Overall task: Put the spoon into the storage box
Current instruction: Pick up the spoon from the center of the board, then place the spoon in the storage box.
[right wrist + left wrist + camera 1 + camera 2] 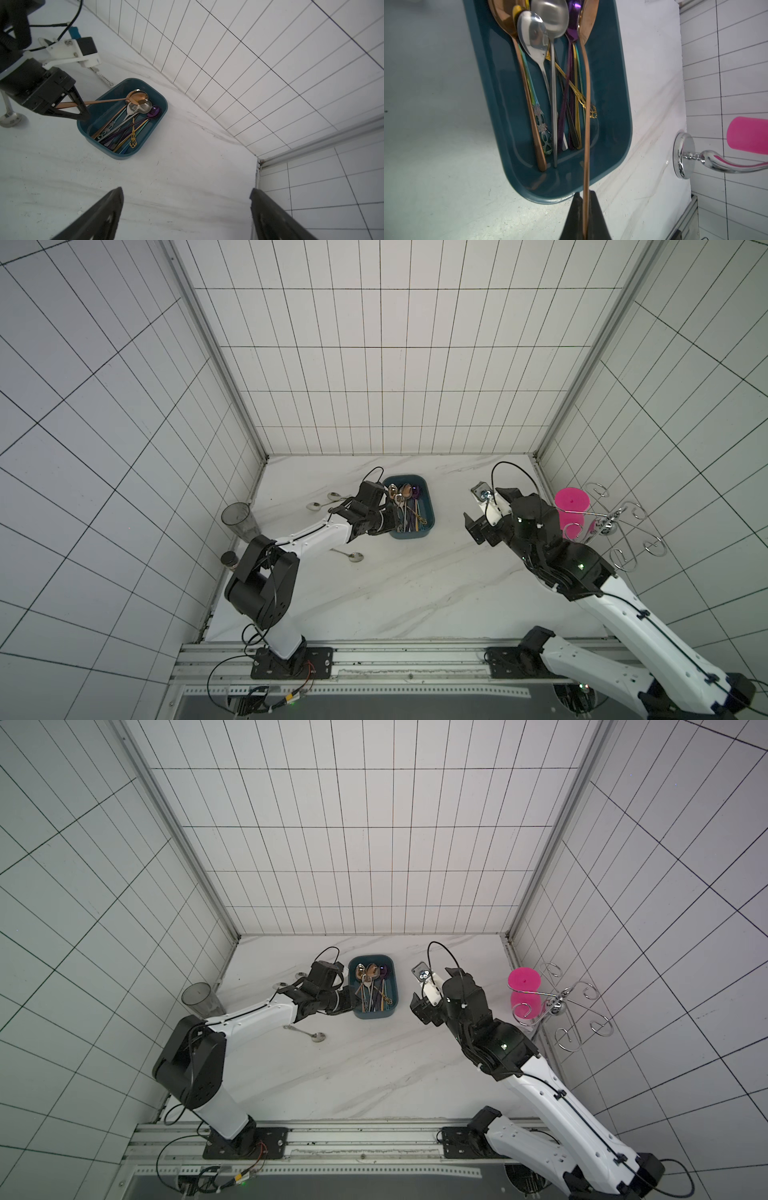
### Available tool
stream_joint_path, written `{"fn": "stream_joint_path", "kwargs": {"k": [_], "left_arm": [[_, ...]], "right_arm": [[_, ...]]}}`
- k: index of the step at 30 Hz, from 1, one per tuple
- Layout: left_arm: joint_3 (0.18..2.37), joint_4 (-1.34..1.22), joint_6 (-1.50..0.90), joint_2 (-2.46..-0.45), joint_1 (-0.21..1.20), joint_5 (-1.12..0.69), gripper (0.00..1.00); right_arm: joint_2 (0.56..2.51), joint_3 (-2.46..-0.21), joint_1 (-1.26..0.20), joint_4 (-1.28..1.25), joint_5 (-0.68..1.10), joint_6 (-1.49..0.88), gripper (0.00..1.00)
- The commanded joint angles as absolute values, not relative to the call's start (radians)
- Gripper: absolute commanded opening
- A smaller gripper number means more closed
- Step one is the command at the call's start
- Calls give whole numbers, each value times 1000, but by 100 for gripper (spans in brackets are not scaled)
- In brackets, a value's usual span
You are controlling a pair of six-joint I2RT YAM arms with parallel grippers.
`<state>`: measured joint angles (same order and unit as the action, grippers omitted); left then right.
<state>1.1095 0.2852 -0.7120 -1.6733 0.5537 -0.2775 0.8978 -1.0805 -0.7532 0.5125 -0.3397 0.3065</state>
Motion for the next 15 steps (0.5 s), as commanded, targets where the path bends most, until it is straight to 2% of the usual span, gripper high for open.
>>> {"fn": "stream_joint_path", "kwargs": {"k": [1,9,15], "left_arm": [[1129,250,-805,-1697,563,-147,0],[1181,199,-965,-1778,584,-104,0],[1247,210,-990,-1825,601,-87,0]], "right_arm": [[874,-1043,-723,481,-342,122,99],[871,-1048,-715,507,-305,74,99],[864,-1051,-714,526,-298,69,99]]}}
